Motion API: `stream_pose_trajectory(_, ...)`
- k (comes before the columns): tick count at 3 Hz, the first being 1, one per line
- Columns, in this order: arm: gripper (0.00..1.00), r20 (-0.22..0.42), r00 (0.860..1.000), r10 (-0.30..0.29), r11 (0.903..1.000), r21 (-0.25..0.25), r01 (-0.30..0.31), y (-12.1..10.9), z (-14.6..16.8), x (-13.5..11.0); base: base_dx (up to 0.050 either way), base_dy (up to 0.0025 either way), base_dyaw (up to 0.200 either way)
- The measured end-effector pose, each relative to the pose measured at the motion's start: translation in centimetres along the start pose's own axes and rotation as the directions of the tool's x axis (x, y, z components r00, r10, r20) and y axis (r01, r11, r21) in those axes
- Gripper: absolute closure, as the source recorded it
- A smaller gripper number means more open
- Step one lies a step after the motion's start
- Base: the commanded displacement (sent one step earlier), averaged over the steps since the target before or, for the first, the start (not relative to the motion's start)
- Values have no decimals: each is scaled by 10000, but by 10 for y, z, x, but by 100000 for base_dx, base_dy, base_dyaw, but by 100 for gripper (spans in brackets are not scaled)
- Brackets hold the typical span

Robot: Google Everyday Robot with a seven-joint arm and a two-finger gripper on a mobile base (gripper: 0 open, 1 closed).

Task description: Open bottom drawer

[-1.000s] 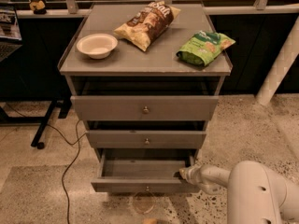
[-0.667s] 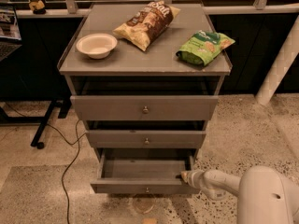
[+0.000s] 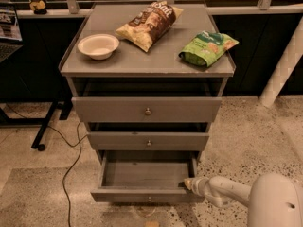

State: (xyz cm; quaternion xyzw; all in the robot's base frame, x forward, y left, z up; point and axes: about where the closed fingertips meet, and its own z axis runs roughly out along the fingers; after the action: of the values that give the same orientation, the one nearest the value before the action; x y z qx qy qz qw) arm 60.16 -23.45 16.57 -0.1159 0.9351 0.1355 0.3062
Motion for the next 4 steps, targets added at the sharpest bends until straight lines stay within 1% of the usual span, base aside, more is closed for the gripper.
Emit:
stream_pose_trajectory(1,100,-238,9981,-566,9981,-239,561,10,4,3,0,0,0)
stream_pose_trajectory(2,100,-528,9936,-994,9937,-579,964,19,6,14,0,0,0)
stream_pose_trajectory(3,100,-528,9936,-995,9937,-580,964,19,4,13,0,0,0)
stream_pose_trajectory(4,100,-575,9935,-983,9923,-808,935,24,0,24,0,0,0)
